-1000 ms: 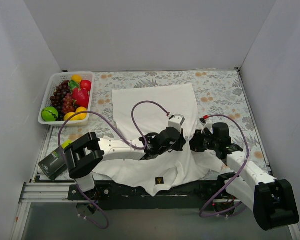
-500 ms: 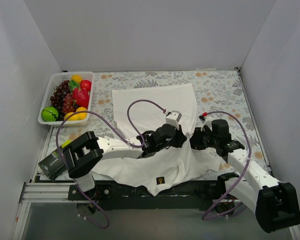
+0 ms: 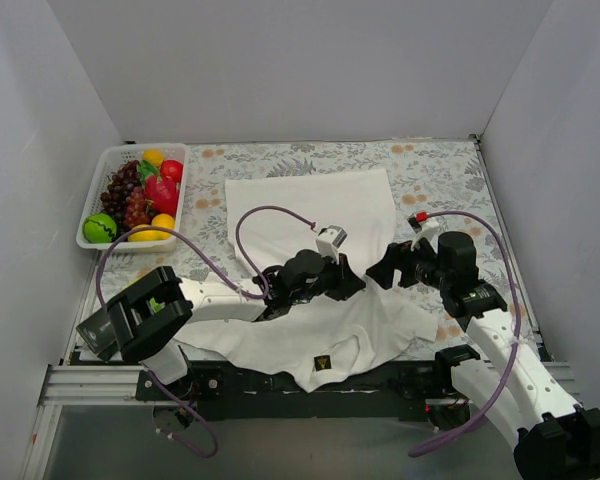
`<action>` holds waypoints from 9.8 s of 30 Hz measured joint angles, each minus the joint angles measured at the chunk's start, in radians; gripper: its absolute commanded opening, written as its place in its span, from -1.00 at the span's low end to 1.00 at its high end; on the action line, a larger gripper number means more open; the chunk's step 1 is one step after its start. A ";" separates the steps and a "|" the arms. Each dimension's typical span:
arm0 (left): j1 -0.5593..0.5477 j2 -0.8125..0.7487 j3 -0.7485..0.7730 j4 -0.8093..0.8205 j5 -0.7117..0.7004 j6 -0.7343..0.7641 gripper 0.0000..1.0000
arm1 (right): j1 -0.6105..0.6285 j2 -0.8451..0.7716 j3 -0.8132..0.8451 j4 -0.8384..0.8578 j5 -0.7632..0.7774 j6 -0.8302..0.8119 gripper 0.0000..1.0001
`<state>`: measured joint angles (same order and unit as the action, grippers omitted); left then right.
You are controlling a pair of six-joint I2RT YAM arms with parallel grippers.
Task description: Pin the brooch onto the clothing
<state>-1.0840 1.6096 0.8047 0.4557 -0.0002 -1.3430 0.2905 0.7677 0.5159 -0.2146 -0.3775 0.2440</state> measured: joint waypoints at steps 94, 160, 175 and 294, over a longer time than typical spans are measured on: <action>0.244 -0.209 -0.142 0.230 0.756 0.121 -1.00 | 0.011 -0.007 -0.127 0.566 -0.705 0.034 0.02; 0.258 -0.190 -0.013 0.020 0.803 0.207 -1.00 | 0.010 0.033 -0.093 0.525 -0.707 0.046 -0.97; 0.242 -0.211 0.085 -0.188 0.682 0.348 -1.00 | 0.010 0.051 -0.017 0.387 -0.589 0.071 -0.97; 0.880 0.292 0.649 -0.728 0.114 -0.007 0.96 | -0.234 0.530 0.233 0.052 0.260 0.146 0.78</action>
<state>-0.2035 1.9015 1.4540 -0.2722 0.1143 -1.3502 0.0566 1.2976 0.7486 -0.1627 -0.1177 0.3901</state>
